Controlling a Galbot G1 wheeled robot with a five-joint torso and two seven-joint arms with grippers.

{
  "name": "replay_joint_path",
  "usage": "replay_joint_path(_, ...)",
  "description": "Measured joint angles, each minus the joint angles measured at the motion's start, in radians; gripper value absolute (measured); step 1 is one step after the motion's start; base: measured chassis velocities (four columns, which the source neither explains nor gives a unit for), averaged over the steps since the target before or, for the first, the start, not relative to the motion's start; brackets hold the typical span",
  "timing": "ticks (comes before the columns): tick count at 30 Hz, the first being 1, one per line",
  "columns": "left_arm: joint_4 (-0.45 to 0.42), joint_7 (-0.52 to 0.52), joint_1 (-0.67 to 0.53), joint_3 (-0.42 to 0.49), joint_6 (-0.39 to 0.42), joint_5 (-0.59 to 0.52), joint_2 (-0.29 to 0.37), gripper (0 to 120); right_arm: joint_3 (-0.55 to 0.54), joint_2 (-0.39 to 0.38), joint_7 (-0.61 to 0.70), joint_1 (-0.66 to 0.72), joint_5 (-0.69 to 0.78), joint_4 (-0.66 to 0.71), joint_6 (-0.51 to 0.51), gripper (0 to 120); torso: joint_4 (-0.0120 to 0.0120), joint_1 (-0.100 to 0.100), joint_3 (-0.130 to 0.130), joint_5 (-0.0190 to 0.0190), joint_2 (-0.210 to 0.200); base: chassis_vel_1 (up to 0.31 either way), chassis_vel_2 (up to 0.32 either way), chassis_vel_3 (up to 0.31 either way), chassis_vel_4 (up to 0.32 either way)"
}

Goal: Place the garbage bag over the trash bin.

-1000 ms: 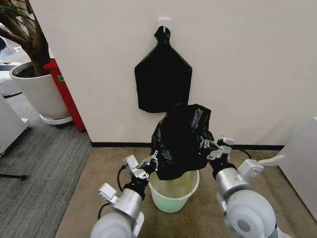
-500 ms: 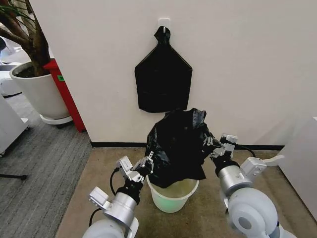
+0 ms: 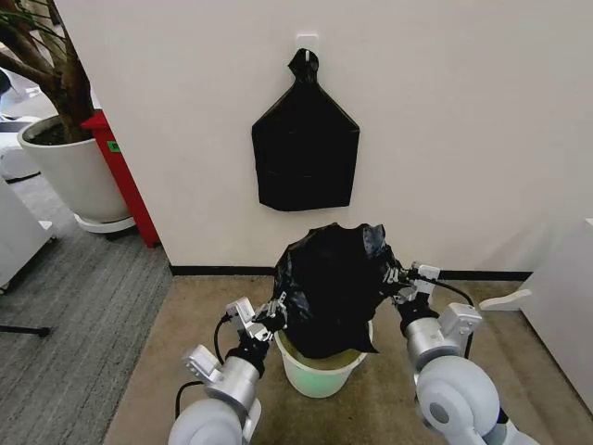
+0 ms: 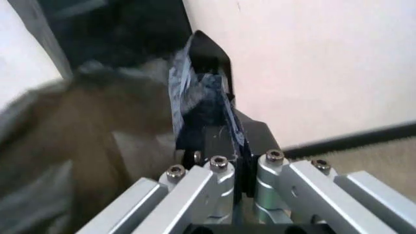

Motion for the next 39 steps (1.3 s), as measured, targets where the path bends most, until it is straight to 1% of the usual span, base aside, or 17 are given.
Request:
replay_joint_path(2, 0.000, -0.012, 0.006, -0.002, 0.016, 0.001, 0.011, 0, -0.003, -0.030, 0.009, -0.019, 0.022, -0.001, -0.003, 0, -0.0001, 0.000, 0.000, 0.0000, 0.000, 0.000, 0.000, 0.000, 0.000)
replay_joint_path(6, -0.003, -0.037, 0.013, -0.006, 0.046, 0.001, 0.030, 0, -0.018, -0.056, 0.024, -0.043, 0.047, -0.006, -0.013, 0, 0.0000, 0.000, 0.000, 0.0000, 0.000, 0.000, 0.000, 0.000, 0.000)
replay_joint_path(12, -0.011, -0.051, 0.017, -0.012, 0.055, 0.011, 0.040, 0, -0.027, -0.061, 0.030, -0.049, 0.054, -0.010, -0.017, 0, -0.0001, 0.000, 0.000, -0.0001, 0.000, 0.000, 0.000, 0.000, 0.000)
replay_joint_path(13, -0.044, -0.059, 0.023, -0.033, 0.051, 0.020, 0.078, 0, -0.039, -0.055, 0.025, -0.033, 0.043, -0.045, -0.017, 0, 0.0000, 0.000, 0.000, 0.0002, 0.000, 0.000, 0.000, 0.000, 0.000)
replay_joint_path(16, -0.055, -0.057, 0.023, -0.038, 0.026, 0.025, 0.088, 0, -0.043, -0.038, 0.006, -0.016, 0.015, -0.082, -0.008, 0, 0.0001, 0.000, 0.000, 0.0001, 0.000, 0.000, 0.000, 0.000, 0.000)
replay_joint_path(18, -0.056, -0.056, 0.023, -0.039, 0.021, 0.026, 0.088, 0, -0.044, -0.035, -0.001, -0.014, 0.007, -0.090, -0.003, 0, 0.0000, 0.000, 0.000, 0.0000, 0.000, 0.000, 0.000, 0.000, 0.000)
replay_joint_path(20, -0.065, -0.045, 0.022, -0.040, -0.023, 0.041, 0.073, 0, -0.044, -0.010, -0.044, 0.007, -0.047, -0.144, 0.041, 0, 0.0000, 0.000, 0.000, 0.0000, 0.000, 0.000, 0.000, 0.000, 0.000)
replay_joint_path(23, -0.071, -0.036, 0.023, -0.040, -0.045, 0.052, 0.060, 0, -0.035, 0.006, -0.049, 0.026, -0.044, -0.155, 0.052, 0, 0.0001, 0.000, 0.000, -0.0001, 0.000, 0.000, 0.000, 0.000, 0.000)
replay_joint_path(33, -0.071, -0.018, 0.034, -0.036, -0.068, 0.076, 0.032, 0, -0.017, 0.021, -0.052, 0.051, -0.036, -0.139, 0.069, 0, 0.0001, 0.000, 0.000, 0.0000, 0.000, 0.000, 0.000, 0.000, 0.000)
replay_joint_path(39, -0.081, -0.004, 0.056, -0.035, -0.081, 0.095, 0.024, 0, -0.020, 0.032, -0.089, 0.063, -0.047, -0.152, 0.100, 0, 0.0001, 0.000, 0.000, 0.0000, 0.000, 0.000, 0.000, 0.000, 0.000)
